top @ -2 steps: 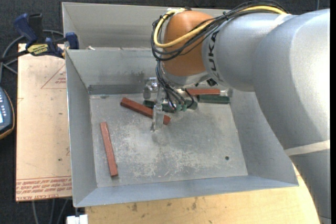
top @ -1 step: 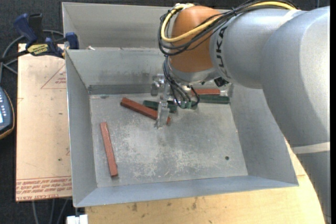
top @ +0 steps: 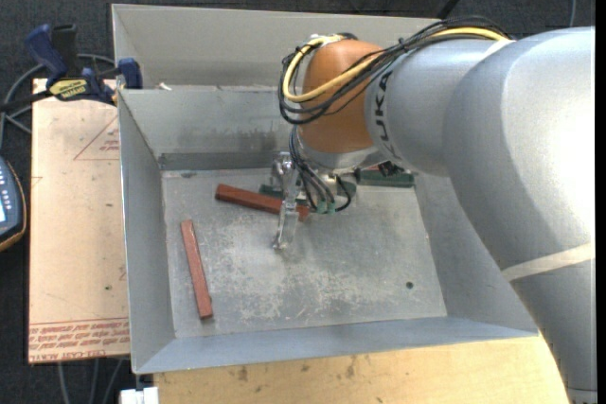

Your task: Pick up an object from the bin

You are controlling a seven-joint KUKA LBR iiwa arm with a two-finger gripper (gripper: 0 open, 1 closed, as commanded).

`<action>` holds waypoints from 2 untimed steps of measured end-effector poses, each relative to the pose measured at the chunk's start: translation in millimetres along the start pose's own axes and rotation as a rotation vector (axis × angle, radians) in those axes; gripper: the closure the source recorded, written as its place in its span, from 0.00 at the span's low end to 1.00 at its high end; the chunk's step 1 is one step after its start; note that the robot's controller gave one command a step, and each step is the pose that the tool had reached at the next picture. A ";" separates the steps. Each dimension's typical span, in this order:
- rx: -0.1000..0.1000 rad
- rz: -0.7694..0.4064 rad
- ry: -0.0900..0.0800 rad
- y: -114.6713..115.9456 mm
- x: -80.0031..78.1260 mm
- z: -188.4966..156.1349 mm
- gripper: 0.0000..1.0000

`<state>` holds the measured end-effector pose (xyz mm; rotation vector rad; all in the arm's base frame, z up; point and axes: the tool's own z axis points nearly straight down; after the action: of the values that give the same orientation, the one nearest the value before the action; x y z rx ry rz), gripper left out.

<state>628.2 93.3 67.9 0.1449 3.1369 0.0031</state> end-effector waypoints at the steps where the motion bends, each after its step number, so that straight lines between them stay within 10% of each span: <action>1: 0.000 -0.002 -0.003 0.9 -1.3 -1.4 0.00; 2: -0.001 -0.003 -0.004 1.7 -2.1 -3.8 1.00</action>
Offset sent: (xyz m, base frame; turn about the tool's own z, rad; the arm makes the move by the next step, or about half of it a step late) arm 0.0000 0.0000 0.0000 0.0000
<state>630.4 94.8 71.7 0.1403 3.1335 0.0045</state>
